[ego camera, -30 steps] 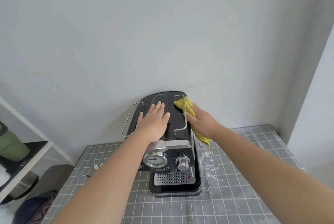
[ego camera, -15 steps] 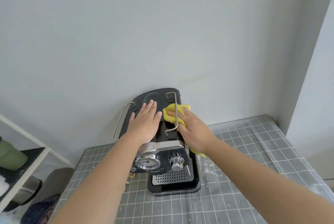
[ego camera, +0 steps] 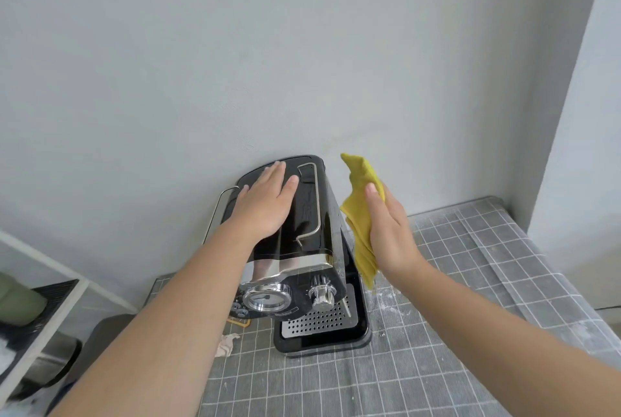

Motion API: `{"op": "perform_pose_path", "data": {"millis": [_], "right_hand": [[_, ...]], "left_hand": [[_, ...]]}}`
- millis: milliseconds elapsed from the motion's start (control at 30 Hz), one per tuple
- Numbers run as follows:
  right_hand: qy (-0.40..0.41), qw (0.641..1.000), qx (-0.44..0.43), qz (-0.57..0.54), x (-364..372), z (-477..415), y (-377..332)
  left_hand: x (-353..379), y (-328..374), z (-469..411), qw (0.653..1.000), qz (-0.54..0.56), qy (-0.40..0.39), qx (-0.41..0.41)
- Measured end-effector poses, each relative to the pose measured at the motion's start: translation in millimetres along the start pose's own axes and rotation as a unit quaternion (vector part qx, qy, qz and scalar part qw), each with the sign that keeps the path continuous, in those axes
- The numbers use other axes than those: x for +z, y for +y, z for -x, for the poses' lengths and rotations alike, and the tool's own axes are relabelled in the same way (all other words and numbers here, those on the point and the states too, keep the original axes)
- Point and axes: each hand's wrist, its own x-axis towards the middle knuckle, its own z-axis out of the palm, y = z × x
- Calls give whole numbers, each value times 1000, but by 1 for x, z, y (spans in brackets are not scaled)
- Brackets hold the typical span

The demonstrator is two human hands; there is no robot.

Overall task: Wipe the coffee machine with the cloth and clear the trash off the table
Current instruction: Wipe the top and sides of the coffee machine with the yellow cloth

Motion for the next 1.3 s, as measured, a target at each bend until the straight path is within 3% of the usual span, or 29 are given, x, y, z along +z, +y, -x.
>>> {"op": "perform_pose_path", "data": {"millis": [133, 233, 367, 400, 533, 667, 767, 867, 1000, 1167, 1300], "right_hand": [[-100, 993, -18, 58, 34, 24, 12], [-107, 989, -64, 75, 42, 52, 37], [-75, 983, 162, 39, 34, 7, 55], [-75, 979, 185, 30, 34, -11, 51], [-85, 993, 65, 48, 47, -35, 31], [-85, 995, -29, 39, 40, 28, 50], [-64, 995, 81, 2, 30, 25, 75], [-64, 981, 182, 34, 27, -30, 88], [-56, 988, 136, 43, 37, -94, 72], [-71, 997, 17, -10, 42, -71, 76], [-34, 989, 140, -22, 34, -85, 105]], "left_hand": [[2, 10, -16, 1000, 14, -19, 19], [15, 7, -18, 999, -30, -43, 4], [21, 6, -17, 999, -39, -29, -4], [21, 7, -16, 999, -34, -30, -5], [14, 6, -23, 999, 37, 5, -12], [6, 4, -40, 997, 49, 60, 27], [8, 11, -54, 999, 15, 24, 40], [14, 18, -63, 1000, 0, -10, 28], [21, 18, -63, 999, -13, 11, 28], [24, 16, -65, 999, -7, 12, 32], [24, 15, -66, 997, -35, 42, 45]]}}
